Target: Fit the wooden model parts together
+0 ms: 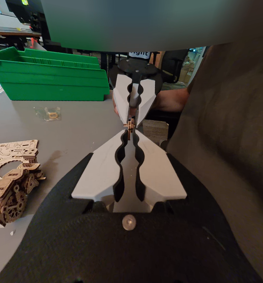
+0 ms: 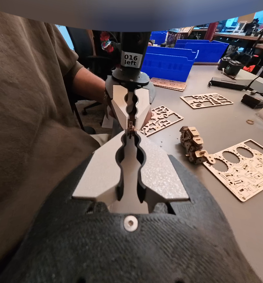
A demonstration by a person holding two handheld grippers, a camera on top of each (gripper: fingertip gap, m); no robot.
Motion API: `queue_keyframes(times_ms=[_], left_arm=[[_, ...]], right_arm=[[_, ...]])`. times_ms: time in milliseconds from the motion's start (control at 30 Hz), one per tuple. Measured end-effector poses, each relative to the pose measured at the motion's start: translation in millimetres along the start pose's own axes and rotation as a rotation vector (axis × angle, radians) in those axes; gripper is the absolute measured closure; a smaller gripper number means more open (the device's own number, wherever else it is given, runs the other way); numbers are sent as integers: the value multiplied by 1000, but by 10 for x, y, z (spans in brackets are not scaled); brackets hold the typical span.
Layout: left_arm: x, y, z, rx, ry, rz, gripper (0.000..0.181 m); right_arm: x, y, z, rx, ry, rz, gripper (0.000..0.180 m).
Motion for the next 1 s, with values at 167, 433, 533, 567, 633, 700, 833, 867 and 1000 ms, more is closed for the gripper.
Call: queue_keyframes(times_ms=[167, 433, 533, 567, 633, 700, 833, 867, 1000], left_arm=[[-5, -15, 0, 22, -5, -25, 178], [-13, -2, 1, 7, -3, -32, 178], [-2, 20, 9, -20, 7, -17, 178], [-2, 24, 9, -24, 10, -16, 178], [6, 34, 10, -33, 17, -14, 178], [29, 44, 22, -44, 32, -6, 178], [57, 60, 46, -70, 50, 7, 178], [57, 64, 47, -73, 50, 4, 178], [102, 115, 66, -140, 93, 60, 178]], right_arm=[[-9, 11, -4, -14, -4, 23, 173], [-20, 0, -8, -11, 3, 48, 173], [6, -27, -7, -14, -15, 79, 173], [9, -33, -6, -17, -19, 91, 173], [15, -42, -2, -22, -19, 112, 172], [39, -44, 0, -24, -7, 123, 172], [81, -61, -5, -20, 18, 134, 173], [83, -65, -5, -19, 19, 142, 173], [127, -108, 3, -6, 36, 195, 172]])
Point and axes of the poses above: each gripper's, where its closed fingertips meet, z out along the fingers, x out of its underside, y = z × x across the jaws, the point moved 2 cm from there along -z, back along the fingers, and after that the axes turned 3 degrees about -z, right-handed, at the moved point
